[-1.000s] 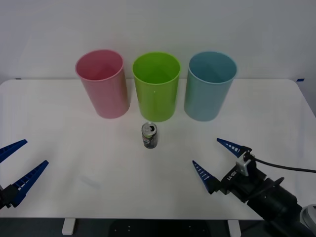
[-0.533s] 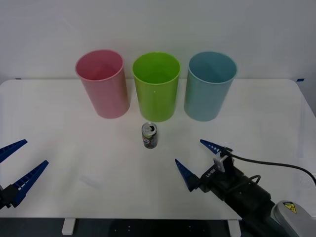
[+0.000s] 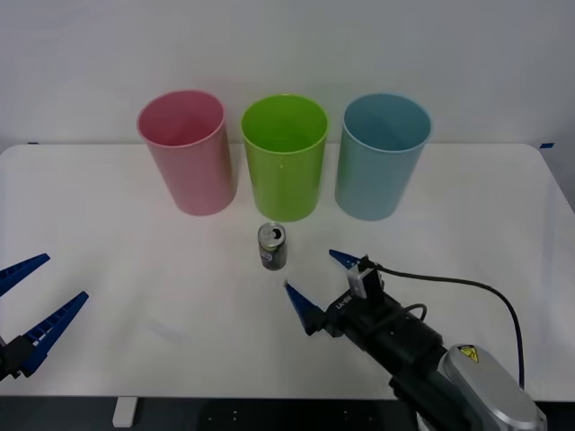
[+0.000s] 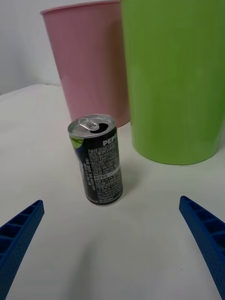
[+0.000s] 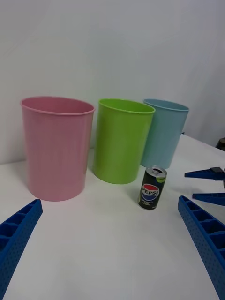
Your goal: Grasp the object on the table and drop it into the matching bin: aluminum can to the light blue bin, PET bottle to the pink bin.
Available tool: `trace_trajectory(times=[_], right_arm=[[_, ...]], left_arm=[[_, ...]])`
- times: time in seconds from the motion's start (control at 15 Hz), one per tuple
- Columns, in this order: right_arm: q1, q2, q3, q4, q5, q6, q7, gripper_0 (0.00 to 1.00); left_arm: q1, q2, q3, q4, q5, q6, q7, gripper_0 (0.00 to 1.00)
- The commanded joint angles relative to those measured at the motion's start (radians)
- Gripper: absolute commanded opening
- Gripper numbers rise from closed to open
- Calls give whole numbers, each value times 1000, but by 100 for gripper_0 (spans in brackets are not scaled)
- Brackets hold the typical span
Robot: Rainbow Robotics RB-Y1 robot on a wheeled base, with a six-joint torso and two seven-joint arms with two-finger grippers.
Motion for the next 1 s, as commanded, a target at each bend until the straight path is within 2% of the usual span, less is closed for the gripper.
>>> trace_trajectory(times=[0.07, 1.0], right_arm=[[-50, 42, 0, 67, 20, 0, 4, 100], [-315, 194, -7, 401, 45, 45, 34, 100]], left_arm=[[0, 0, 0, 0, 0, 0, 0, 100], [0, 0, 0, 0, 0, 0, 0, 100]])
